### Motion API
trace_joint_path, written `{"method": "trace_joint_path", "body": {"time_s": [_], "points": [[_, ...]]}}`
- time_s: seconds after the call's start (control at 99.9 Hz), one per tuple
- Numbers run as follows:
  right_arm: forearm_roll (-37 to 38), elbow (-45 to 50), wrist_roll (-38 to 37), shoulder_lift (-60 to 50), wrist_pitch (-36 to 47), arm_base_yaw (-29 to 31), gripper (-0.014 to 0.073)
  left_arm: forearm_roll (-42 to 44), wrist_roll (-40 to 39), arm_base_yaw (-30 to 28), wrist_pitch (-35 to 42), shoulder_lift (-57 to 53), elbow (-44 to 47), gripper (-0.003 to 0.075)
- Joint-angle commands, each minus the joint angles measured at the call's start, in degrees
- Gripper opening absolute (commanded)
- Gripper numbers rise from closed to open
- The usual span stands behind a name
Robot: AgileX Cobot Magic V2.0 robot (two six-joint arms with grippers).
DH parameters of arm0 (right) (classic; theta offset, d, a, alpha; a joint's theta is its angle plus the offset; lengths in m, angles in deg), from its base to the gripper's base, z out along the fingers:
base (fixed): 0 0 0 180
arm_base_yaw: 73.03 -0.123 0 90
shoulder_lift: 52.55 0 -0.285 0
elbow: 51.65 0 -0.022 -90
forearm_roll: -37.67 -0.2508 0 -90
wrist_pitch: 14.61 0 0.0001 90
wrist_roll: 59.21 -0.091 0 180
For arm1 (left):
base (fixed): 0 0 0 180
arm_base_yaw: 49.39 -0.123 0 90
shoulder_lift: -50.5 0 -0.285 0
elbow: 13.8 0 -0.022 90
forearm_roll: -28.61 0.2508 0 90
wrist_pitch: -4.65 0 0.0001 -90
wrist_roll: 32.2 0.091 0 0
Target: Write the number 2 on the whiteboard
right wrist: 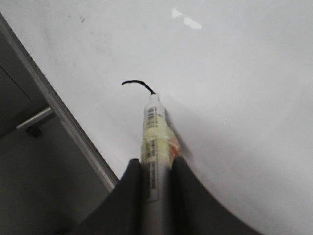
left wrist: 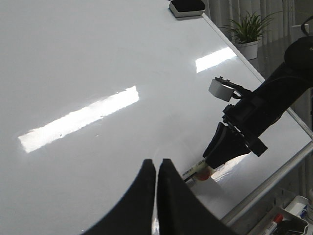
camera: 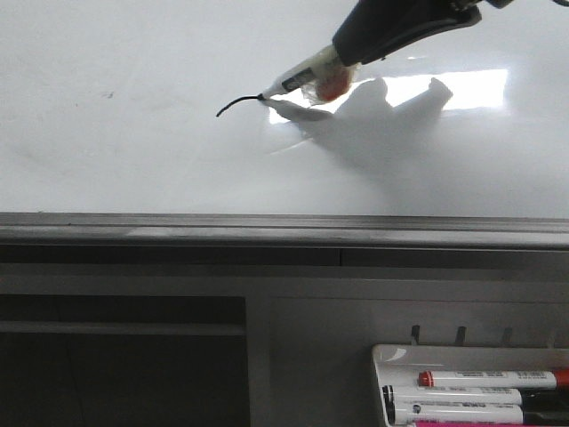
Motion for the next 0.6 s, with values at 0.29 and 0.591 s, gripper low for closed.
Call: {"method": "trace_joint_path", "body": {"time_s": [0.29, 0.591], "points": [[11.0, -0.28, -9.45, -2.13, -0.78, -1.93, -0.006, -1.98, -0.76, -0.12, 3.16, 0.69, -1.27, -0.002], [10.87, -0.86, -11.6, 4.94, 4.99, -7.32, -0.006, -1.98, -0.76, -0.12, 3.16, 0.69, -1.27, -0.002]]}}
